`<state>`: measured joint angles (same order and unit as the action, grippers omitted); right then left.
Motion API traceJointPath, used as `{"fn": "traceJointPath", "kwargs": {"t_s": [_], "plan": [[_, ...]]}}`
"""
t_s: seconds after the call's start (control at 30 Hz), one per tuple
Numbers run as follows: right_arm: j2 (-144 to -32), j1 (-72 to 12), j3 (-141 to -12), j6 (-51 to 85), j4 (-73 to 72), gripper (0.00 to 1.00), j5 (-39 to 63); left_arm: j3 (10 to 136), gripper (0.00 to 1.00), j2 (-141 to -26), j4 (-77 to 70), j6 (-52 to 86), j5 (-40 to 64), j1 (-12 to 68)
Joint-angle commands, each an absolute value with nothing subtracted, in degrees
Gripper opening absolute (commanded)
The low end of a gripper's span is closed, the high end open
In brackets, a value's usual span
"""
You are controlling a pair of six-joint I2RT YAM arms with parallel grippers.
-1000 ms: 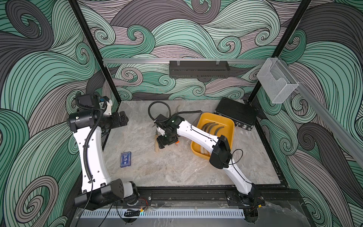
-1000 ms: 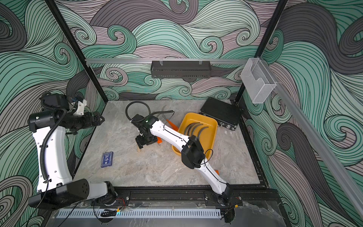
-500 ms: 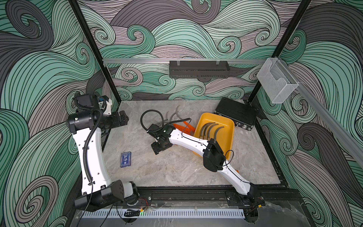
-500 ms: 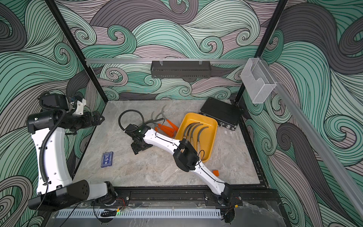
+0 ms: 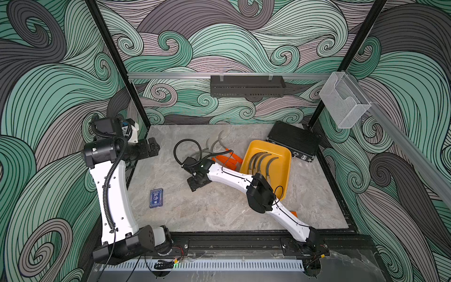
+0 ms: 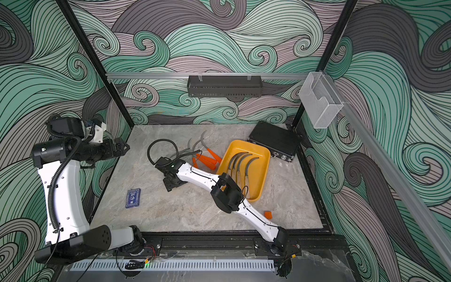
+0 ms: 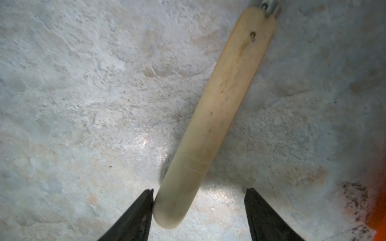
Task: Put small sickles into storage boxes
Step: Pick up the sickle at the center of the board.
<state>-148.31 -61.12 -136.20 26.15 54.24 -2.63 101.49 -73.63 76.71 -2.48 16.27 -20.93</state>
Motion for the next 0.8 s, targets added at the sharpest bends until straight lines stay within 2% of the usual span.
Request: {"fn": "traceJointPath", "kwargs": {"t_s": [0.0,0.17,0.4,0.77], "plan": [[-148.8,-61.3,-138.0,25.8,54.2,0.7,-4.8,101.1,0.99,-72.7,76.9,-2.4,16.7,-21.3],[-149.2,-61.1,-138.6,25.3,54.1,0.64,-4.4,100.9,0.99,-72.7,76.5,-2.3,16.8,-21.2],[-149.5,-59.5,-138.9,26.3,54.4,0.49,-1.2,100.3,0.99,-72.7,76.0,-2.9,16.7,-21.2],[-149.3,-58.5,-140.1,24.5,57.0,0.49,-1.3,99.4,0.99,-72.2,75.4,-2.6,17.5,-21.3]]}}
